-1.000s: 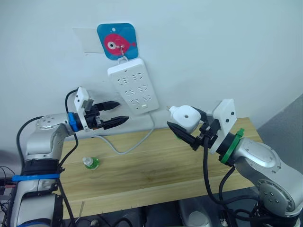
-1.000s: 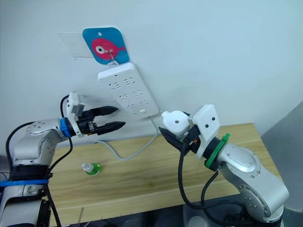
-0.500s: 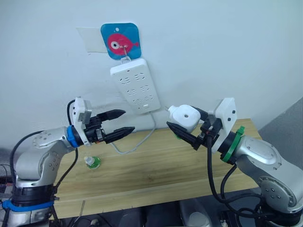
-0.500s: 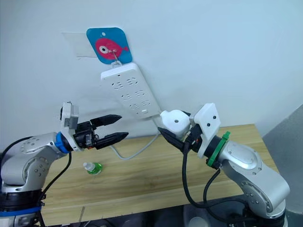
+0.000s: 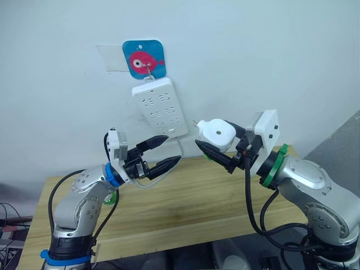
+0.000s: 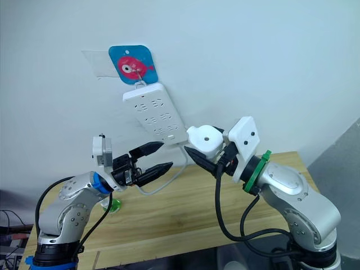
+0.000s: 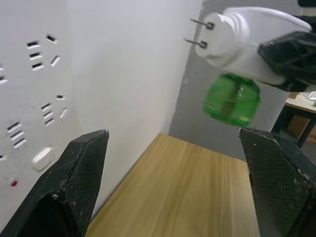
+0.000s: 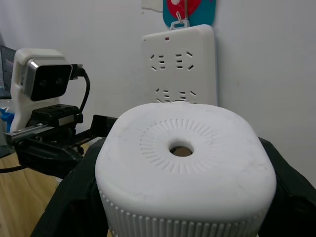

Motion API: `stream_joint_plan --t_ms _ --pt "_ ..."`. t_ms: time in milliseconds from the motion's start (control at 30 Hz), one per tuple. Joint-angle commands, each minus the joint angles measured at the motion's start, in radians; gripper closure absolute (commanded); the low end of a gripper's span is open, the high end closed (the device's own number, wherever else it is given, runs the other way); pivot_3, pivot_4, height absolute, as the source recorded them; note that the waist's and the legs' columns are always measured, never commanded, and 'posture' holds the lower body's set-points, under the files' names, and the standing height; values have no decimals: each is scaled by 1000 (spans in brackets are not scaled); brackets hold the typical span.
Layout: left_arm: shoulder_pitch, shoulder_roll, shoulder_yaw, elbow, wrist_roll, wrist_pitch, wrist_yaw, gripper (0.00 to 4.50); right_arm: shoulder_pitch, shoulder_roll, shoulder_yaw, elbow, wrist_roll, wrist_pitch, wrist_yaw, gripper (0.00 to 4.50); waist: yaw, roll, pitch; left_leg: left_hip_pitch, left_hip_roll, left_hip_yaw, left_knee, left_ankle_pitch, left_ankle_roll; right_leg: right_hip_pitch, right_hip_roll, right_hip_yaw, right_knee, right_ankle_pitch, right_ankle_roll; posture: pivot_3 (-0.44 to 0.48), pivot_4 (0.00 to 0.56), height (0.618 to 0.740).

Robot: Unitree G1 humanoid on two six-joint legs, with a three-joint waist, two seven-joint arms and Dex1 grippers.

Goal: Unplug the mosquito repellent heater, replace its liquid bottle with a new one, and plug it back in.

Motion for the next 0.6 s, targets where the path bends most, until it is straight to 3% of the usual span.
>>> stream_joint_plan --t_ms 33,167,300,600 --pt "1 16 9 -22 -17 -26 -19 39 -15 -5 -6 -19 13 -30 -1 1463 -3 0 -3 0 0 0 0 0 0 0 0 0 0 0 0 -338 101 740" --pt "-9 9 13 -14 -43 -19 -17 39 -16 12 -24 -12 38 -20 -22 1463 -5 0 -4 0 0 1 0 0 0 0 0 1 0 0 0 -339 112 740" --pt "-36 -15 -6 -22 -67 -11 -1 39 -34 127 -116 36 195 41 -137 1463 -6 0 -4 0 0 1 0 0 0 0 0 1 0 0 0 -337 125 740" --pt "-39 -49 -21 -69 -113 -1 34 39 -78 213 -214 102 551 73 -419 1463 -8 0 -4 1 0 3 0 -1 1 0 1 4 1 0 0 -309 150 740"
